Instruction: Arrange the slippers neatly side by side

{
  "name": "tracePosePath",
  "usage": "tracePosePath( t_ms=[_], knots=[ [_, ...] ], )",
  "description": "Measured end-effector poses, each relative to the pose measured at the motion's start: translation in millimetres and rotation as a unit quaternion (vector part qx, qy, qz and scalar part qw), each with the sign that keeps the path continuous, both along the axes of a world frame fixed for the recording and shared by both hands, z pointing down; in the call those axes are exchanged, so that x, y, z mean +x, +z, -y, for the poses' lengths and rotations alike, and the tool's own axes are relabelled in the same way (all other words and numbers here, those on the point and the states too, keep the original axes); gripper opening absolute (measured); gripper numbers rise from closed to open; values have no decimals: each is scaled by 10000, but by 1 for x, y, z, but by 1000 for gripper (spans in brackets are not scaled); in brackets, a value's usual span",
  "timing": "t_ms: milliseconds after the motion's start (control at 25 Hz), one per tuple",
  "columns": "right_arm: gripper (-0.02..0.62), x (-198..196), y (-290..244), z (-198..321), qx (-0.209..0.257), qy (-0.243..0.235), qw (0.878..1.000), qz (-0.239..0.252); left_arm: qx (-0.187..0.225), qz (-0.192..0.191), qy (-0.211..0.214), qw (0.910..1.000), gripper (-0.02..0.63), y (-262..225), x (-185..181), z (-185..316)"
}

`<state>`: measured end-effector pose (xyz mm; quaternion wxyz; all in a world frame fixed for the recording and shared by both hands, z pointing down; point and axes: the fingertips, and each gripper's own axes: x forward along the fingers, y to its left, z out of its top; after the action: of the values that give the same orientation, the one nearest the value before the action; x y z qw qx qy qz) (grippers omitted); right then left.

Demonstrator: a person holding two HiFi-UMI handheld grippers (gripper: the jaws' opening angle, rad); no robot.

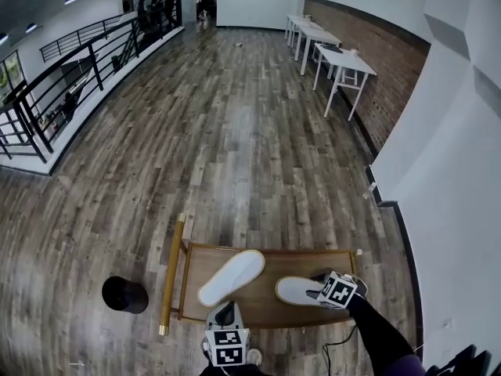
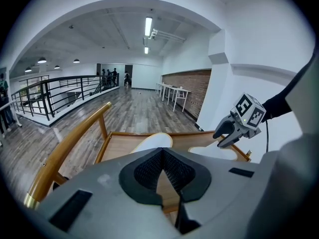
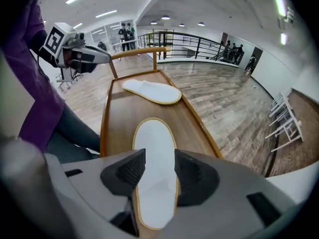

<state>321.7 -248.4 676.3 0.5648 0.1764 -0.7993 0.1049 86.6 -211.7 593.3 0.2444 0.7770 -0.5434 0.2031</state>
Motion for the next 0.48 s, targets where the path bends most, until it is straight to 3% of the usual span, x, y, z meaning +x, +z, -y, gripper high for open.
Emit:
tracePosePath(
  t_ms=[240,480],
  knots=[
    [158,11,22,-3,-458,-589,9947,-700,9,64,87,9999,-2,6,4,3],
    [158,10,34,-3,-737,-541,9937,-650,-45,110,79,9999,-2,8,4,4]
  ],
)
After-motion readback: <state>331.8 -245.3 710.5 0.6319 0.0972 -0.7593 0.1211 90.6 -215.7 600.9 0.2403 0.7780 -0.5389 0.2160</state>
